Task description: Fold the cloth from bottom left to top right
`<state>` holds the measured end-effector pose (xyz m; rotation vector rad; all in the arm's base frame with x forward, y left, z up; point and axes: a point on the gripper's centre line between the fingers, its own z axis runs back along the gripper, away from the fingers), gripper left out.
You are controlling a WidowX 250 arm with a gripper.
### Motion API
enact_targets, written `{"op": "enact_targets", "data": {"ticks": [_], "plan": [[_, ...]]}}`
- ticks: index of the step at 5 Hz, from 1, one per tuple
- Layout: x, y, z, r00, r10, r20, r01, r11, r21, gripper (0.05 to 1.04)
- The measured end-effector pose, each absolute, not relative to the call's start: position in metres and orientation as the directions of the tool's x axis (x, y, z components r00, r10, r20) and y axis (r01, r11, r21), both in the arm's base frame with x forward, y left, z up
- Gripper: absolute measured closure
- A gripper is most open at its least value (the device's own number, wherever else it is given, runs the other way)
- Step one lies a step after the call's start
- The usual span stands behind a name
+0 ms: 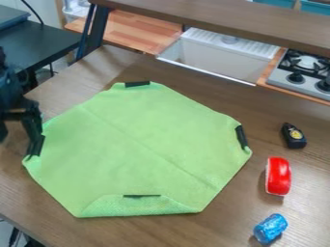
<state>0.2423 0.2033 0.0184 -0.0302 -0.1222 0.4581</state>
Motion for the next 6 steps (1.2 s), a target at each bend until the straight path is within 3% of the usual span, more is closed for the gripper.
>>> {"op": "enact_targets", "data": {"ticks": [2,4,5,6], "plan": [[0.24,0.188,0.007,0.903,0.412,0.119,-0.411,0.911,-0.031,0.111],[0.247,0.182,0.007,0.924,0.354,0.148,-0.365,0.929,0.056,0.676],[0.25,0.175,0.006,0.93,0.335,0.148,-0.347,0.936,0.059,0.881],[0.253,0.168,0.006,0.935,0.325,0.143,-0.337,0.939,0.068,0.99]]}}
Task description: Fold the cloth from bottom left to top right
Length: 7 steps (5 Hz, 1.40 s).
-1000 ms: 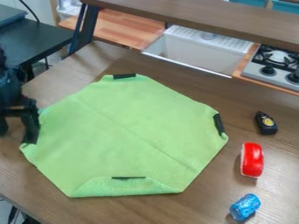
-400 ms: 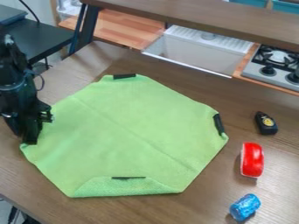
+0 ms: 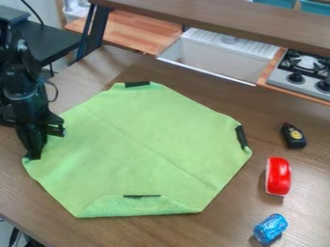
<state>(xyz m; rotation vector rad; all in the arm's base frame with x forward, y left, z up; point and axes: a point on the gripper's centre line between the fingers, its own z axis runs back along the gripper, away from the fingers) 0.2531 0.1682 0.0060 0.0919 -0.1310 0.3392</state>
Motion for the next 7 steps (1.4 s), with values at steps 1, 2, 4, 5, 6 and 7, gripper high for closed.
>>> {"op": "enact_targets", "data": {"ticks": [1,2,4,5,6,7], "plan": [[0.252,0.173,0.008,0.935,0.329,0.132,-0.342,0.934,0.099,1.019],[0.245,0.185,0.01,0.933,0.342,0.114,-0.356,0.925,0.136,1.027],[0.214,0.24,0.025,0.913,0.397,0.093,-0.407,0.898,0.168,1.028],[0.211,0.239,0.028,0.909,0.411,0.069,-0.416,0.901,0.124,1.028],[0.229,0.211,0.048,0.912,0.401,0.083,-0.406,0.912,0.06,1.028],[0.261,0.167,0.055,0.926,0.369,0.079,-0.372,0.928,0.026,1.028]]}}
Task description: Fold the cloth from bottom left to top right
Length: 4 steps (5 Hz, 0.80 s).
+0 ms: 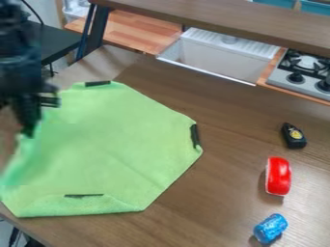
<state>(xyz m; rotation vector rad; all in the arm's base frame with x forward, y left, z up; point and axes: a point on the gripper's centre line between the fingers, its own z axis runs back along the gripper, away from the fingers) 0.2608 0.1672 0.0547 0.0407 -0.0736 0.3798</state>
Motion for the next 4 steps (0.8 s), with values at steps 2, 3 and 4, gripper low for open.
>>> {"op": "enact_targets", "data": {"ticks": [2,3,4], "plan": [[0.315,0.103,0.082,0.915,0.383,0.127,-0.385,0.923,-0.005,1.028],[0.338,0.076,0.084,0.911,0.393,0.124,-0.395,0.919,-0.009,1.028],[0.359,0.048,0.089,0.913,0.388,0.128,-0.389,0.921,-0.021,1.028]]}}
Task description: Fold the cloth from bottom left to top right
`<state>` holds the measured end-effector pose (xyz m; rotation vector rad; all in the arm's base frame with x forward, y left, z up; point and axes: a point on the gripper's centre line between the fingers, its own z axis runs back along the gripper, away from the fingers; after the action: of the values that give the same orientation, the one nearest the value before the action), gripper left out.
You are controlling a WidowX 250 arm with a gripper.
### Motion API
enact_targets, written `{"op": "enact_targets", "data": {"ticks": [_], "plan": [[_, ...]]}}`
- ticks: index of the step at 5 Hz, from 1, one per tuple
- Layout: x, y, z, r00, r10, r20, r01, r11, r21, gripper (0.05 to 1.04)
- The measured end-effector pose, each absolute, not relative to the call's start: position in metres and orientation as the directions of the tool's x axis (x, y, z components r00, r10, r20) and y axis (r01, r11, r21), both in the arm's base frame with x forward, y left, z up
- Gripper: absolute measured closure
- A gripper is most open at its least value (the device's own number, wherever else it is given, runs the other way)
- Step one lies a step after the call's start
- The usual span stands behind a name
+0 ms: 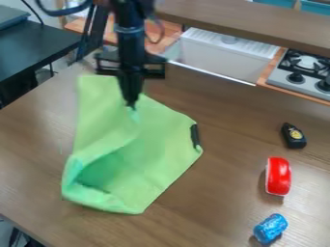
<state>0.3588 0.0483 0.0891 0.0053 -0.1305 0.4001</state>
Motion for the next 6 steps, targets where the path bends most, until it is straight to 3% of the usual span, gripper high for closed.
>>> {"op": "enact_targets", "data": {"ticks": [3,4,6], "plan": [[0.388,-0.001,0.07,0.914,0.392,0.107,-0.393,0.919,-0.017,1.007],[0.388,-0.011,0.066,0.923,0.372,0.104,-0.375,0.927,0.007,0.853],[0.392,-0.012,0.071,0.926,0.349,0.143,-0.354,0.935,0.011,0.282]]}}
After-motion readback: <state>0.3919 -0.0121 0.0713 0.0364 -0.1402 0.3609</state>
